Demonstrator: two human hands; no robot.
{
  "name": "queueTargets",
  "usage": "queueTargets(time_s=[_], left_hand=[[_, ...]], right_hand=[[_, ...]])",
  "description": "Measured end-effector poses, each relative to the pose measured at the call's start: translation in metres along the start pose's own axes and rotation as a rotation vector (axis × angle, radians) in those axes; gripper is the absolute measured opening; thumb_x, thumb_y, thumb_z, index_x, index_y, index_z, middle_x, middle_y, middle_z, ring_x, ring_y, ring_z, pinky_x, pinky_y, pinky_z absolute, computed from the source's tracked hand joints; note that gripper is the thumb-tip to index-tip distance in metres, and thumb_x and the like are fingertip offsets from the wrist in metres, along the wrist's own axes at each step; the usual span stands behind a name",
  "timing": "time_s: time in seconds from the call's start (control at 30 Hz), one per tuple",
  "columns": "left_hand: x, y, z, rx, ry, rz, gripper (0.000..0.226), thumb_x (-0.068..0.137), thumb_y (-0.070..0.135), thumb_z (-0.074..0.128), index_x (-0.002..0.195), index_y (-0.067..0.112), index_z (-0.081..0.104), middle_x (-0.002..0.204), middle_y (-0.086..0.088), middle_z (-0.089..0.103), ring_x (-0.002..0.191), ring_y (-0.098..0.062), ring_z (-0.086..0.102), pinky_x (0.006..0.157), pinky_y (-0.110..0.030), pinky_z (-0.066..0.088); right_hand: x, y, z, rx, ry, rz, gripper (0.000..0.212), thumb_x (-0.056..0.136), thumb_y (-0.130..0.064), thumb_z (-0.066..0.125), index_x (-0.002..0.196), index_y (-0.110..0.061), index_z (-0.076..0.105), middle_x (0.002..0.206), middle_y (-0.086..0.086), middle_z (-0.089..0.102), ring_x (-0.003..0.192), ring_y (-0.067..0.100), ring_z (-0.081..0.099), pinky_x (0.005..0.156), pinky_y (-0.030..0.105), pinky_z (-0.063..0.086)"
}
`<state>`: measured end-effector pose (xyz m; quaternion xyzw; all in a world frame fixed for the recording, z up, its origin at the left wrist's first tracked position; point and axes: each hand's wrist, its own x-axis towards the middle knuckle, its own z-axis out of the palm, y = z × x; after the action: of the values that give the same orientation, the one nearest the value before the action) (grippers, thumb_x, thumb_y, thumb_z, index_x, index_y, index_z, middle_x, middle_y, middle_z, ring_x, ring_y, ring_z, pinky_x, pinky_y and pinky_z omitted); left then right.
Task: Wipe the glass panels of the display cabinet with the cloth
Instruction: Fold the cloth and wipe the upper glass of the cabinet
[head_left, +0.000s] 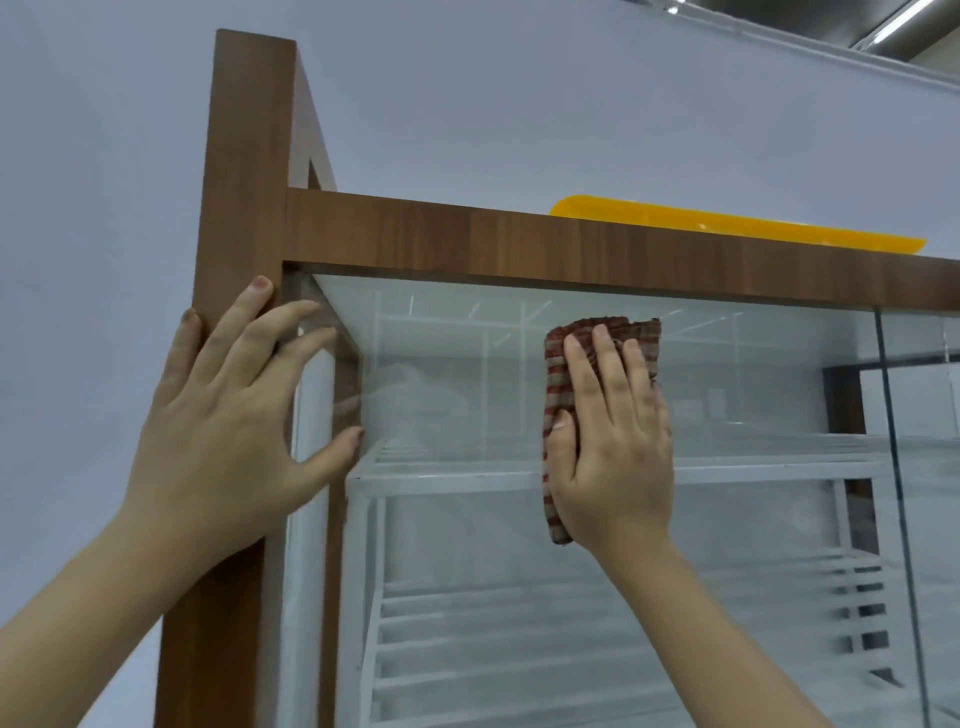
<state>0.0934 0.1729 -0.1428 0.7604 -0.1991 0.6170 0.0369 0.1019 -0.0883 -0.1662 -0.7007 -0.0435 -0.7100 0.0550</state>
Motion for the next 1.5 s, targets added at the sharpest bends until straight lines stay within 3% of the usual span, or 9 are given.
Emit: queueTargets(time_s=[0.1, 0.2, 0.4, 0.6, 0.83, 1.07, 1.23, 1.5], left_hand=[[0.003, 0.043, 0.008, -0.006, 0.032, -0.012, 0.076, 0.077, 0.061, 0.038, 0.135, 0.012, 0.043, 0.147, -0.01, 0.032, 0.141, -0.026, 0.016, 0.114, -0.046, 0.005], [0.013, 0.085, 0.027, -0.024, 0.041, 0.07, 0.072, 0.083, 0.056, 0.037, 0.139, 0.012, 0.038, 0.148, -0.009, 0.032, 0.14, -0.024, 0.019, 0.114, -0.045, 0.007], [0.031, 0.107, 0.051, -0.077, 0.084, 0.015, 0.068, 0.082, 0.05, 0.041, 0.138, 0.011, 0.038, 0.147, -0.008, 0.036, 0.139, -0.024, 0.024, 0.112, -0.048, 0.019], [0.03, 0.106, 0.055, -0.06, 0.093, 0.014, 0.07, 0.082, 0.051, 0.039, 0.14, 0.012, 0.035, 0.149, -0.007, 0.031, 0.141, -0.022, 0.019, 0.114, -0.043, 0.011], [0.029, 0.11, 0.055, -0.071, 0.111, 0.001, 0.069, 0.083, 0.049, 0.04, 0.14, 0.012, 0.035, 0.149, -0.007, 0.031, 0.141, -0.022, 0.02, 0.114, -0.04, 0.009], [0.029, 0.11, 0.054, -0.062, 0.092, -0.004, 0.07, 0.083, 0.051, 0.04, 0.142, 0.013, 0.032, 0.15, -0.007, 0.03, 0.141, -0.021, 0.018, 0.116, -0.034, 0.003], [0.028, 0.108, 0.054, -0.054, 0.098, -0.002, 0.071, 0.083, 0.051, 0.038, 0.142, 0.013, 0.031, 0.151, -0.006, 0.028, 0.142, -0.021, 0.017, 0.116, -0.036, 0.004], [0.03, 0.109, 0.055, -0.043, 0.092, -0.015, 0.072, 0.081, 0.051, 0.038, 0.142, 0.012, 0.032, 0.15, -0.007, 0.029, 0.142, -0.022, 0.017, 0.116, -0.039, 0.006]], right_hand=[[0.0, 0.001, 0.001, 0.007, -0.007, -0.003, 0.055, 0.09, -0.032, 0.028, 0.144, -0.021, 0.031, 0.152, 0.002, 0.026, 0.142, 0.02, 0.015, 0.114, 0.043, 0.014], [0.0, 0.002, 0.002, 0.01, -0.009, -0.009, 0.056, 0.09, -0.033, 0.029, 0.144, -0.022, 0.029, 0.152, 0.003, 0.026, 0.142, 0.022, 0.016, 0.113, 0.044, 0.015], [0.004, 0.006, 0.0, 0.025, -0.007, -0.043, 0.056, 0.09, -0.034, 0.031, 0.144, -0.022, 0.031, 0.151, 0.003, 0.027, 0.141, 0.022, 0.018, 0.112, 0.043, 0.015], [0.021, 0.043, -0.007, 0.028, -0.014, -0.077, 0.055, 0.089, -0.034, 0.03, 0.143, -0.023, 0.031, 0.151, 0.001, 0.027, 0.141, 0.02, 0.018, 0.113, 0.043, 0.017], [-0.01, 0.065, -0.012, 0.003, 0.047, 0.067, 0.055, 0.09, -0.031, 0.03, 0.144, -0.021, 0.03, 0.151, 0.004, 0.027, 0.141, 0.023, 0.018, 0.112, 0.046, 0.018], [0.003, 0.043, -0.008, 0.038, -0.015, -0.125, 0.054, 0.09, -0.033, 0.032, 0.142, -0.022, 0.033, 0.15, 0.004, 0.03, 0.14, 0.022, 0.021, 0.112, 0.043, 0.016], [0.026, 0.084, -0.017, 0.032, 0.008, -0.029, 0.054, 0.09, -0.034, 0.028, 0.143, -0.024, 0.032, 0.151, 0.0, 0.028, 0.141, 0.019, 0.018, 0.112, 0.042, 0.016], [-0.01, 0.135, -0.027, 0.0, 0.015, 0.048, 0.054, 0.091, -0.032, 0.028, 0.144, -0.022, 0.029, 0.152, 0.003, 0.026, 0.141, 0.02, 0.014, 0.113, 0.041, 0.013]])
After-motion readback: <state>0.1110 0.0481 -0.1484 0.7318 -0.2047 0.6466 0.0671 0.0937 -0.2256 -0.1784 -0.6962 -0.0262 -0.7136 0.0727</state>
